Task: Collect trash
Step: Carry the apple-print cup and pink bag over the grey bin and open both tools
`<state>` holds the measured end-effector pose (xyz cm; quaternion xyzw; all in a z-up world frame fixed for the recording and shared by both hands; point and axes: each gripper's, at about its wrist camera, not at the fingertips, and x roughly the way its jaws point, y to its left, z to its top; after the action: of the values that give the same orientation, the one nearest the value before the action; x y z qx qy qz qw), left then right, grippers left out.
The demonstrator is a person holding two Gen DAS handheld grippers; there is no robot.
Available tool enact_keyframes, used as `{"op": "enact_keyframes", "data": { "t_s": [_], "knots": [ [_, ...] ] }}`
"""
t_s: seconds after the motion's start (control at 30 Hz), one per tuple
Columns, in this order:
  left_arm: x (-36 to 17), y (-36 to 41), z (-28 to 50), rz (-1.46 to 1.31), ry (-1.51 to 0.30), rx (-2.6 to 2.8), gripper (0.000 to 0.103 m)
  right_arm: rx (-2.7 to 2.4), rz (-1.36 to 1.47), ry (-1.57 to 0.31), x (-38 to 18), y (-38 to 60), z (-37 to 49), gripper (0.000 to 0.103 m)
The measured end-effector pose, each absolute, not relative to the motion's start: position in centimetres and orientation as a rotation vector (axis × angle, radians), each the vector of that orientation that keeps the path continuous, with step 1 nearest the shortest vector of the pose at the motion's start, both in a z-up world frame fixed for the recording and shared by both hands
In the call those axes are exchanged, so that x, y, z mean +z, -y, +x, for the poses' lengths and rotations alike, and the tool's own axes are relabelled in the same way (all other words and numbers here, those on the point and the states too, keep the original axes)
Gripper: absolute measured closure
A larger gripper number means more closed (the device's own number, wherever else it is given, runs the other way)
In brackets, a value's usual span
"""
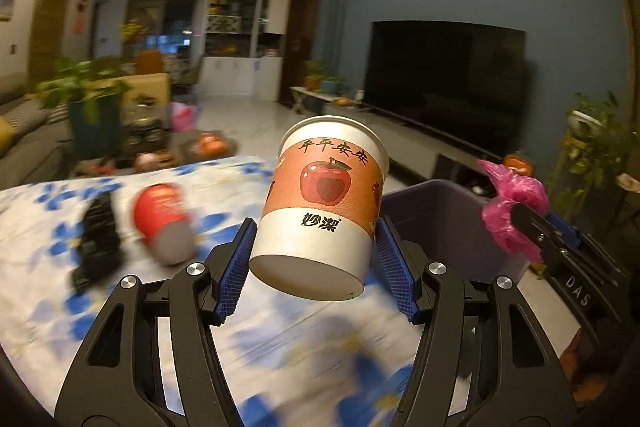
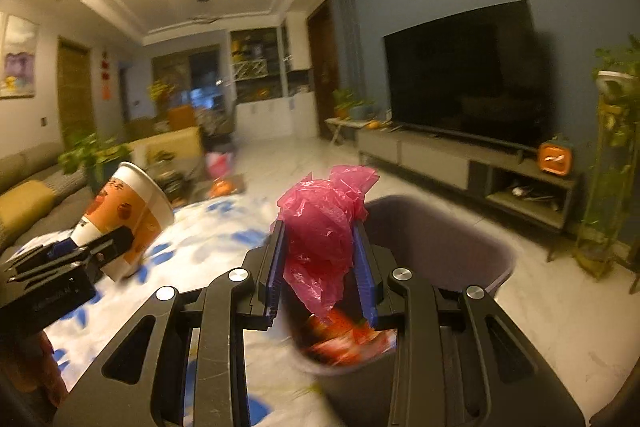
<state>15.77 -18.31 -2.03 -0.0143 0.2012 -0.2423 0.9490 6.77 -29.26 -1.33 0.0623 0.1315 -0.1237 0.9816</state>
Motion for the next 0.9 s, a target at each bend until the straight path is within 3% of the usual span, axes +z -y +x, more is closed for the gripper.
{"op": "enact_keyframes", "data": {
  "t_s": [0.53, 0.63, 0.7, 0.9],
  "knots": [
    [-5.0, 28.4, 20.8, -0.045, -0.452, -0.727, 0.043, -0.333, 0.153, -0.266, -3.7, 34.0, 8.5, 0.069],
    [-5.4, 28.7, 21.4, -0.056, -0.465, -0.746, 0.043, -0.335, 0.154, -0.268, -3.9, 34.4, 8.7, 0.061],
    [-5.7, 28.8, 21.8, -0.060, -0.471, -0.759, 0.040, -0.333, 0.157, -0.269, -3.9, 34.6, 8.9, 0.055],
    [-6.4, 27.7, 22.4, -0.102, -0.498, -0.736, 0.022, -0.348, 0.167, -0.273, -3.9, 34.6, 8.6, 0.050]
  ]
}}
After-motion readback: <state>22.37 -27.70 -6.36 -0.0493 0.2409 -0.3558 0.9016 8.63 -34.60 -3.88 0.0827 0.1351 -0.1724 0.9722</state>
